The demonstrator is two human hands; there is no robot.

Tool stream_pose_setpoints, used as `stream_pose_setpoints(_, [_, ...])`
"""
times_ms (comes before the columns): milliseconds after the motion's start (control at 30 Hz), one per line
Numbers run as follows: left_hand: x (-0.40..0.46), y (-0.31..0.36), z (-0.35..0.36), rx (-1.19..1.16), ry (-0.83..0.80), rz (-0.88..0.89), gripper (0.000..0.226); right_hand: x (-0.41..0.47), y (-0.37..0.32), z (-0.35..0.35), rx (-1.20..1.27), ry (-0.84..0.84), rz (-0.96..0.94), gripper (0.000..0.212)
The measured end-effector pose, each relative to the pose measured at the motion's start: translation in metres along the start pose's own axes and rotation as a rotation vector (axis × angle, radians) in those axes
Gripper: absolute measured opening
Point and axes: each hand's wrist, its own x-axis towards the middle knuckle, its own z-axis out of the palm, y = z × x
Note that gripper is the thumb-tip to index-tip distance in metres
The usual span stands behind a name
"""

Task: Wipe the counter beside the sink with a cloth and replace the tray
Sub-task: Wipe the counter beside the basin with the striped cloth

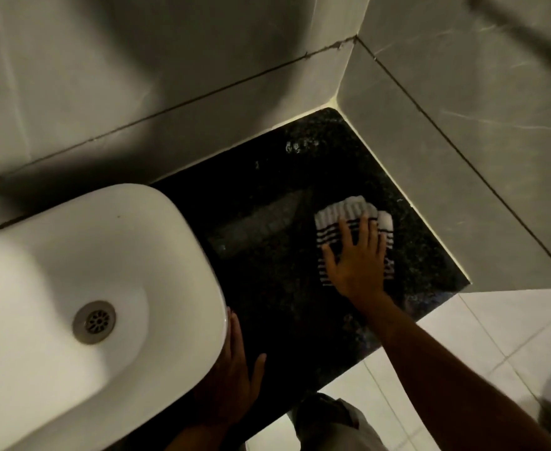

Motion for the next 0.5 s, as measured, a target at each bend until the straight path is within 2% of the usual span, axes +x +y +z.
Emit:
stream_pose_setpoints(167, [0.024, 0.021, 0.001, -0.091, 0.023, -0.035, 0.084, -0.063, 0.036, -0.004, 0.053, -0.033, 0.068, 0.074])
stream_pose_setpoints(300, [0.037, 0.029, 0.002, -0.08, 0.075, -0.043, 0.083, -0.057, 0.028, -0.007, 0.04, -0.054, 0.113, 0.079])
stream_pose_setpoints(400, [0.039, 0.026, 0.009, -0.112, 0.099, -0.02, 0.083, -0.042, -0.025, 0.0, -0.037, -0.087, -0.049, 0.076])
stream_pose_setpoints(500, [0.039, 0.028, 0.01, -0.19, 0.124, -0.034, 0.083, -0.021, -0.107, 0.01, 0.004, -0.063, -0.256, 0.073])
